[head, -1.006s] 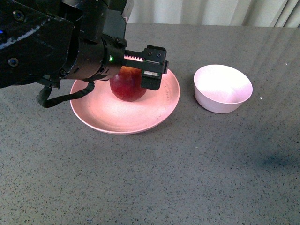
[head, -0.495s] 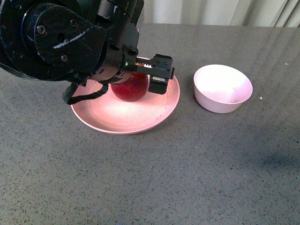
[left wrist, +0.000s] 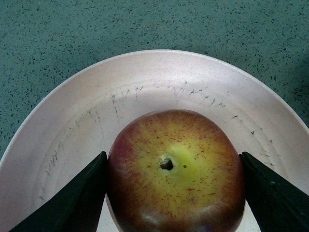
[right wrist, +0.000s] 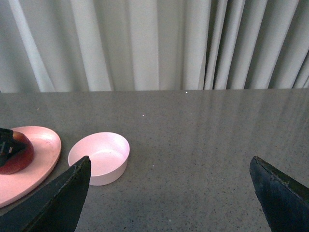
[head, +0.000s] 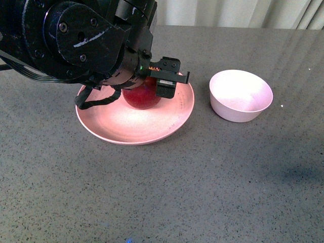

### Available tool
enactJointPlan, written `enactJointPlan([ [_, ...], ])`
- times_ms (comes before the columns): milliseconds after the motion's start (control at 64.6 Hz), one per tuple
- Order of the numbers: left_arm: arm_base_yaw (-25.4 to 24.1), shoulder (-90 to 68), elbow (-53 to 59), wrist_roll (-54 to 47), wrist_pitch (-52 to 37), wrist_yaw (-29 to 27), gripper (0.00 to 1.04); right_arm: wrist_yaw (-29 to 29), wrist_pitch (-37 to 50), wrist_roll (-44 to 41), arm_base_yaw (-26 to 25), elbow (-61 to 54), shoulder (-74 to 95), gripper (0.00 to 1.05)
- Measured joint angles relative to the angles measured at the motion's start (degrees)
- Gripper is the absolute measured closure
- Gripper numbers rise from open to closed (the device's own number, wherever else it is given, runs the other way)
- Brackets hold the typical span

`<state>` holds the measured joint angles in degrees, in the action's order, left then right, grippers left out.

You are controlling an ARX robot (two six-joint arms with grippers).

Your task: Move apple from plate to bowl

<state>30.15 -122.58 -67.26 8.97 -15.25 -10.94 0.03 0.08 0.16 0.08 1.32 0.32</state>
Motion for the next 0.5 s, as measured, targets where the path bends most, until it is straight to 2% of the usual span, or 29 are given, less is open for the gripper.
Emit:
enactJointPlan([
  [263, 0.63, 1.55, -0.07, -0.24, -0.17, 2.16, 0.34, -0.02, 0.0, 0.0, 0.0, 0.0, 0.0, 0.09],
  [495, 5.81, 4.33, -5.33, -2.01, 0.13, 8.04, 0.34, 0.0, 0.0, 0.0, 0.0, 0.0, 0.0, 0.09],
])
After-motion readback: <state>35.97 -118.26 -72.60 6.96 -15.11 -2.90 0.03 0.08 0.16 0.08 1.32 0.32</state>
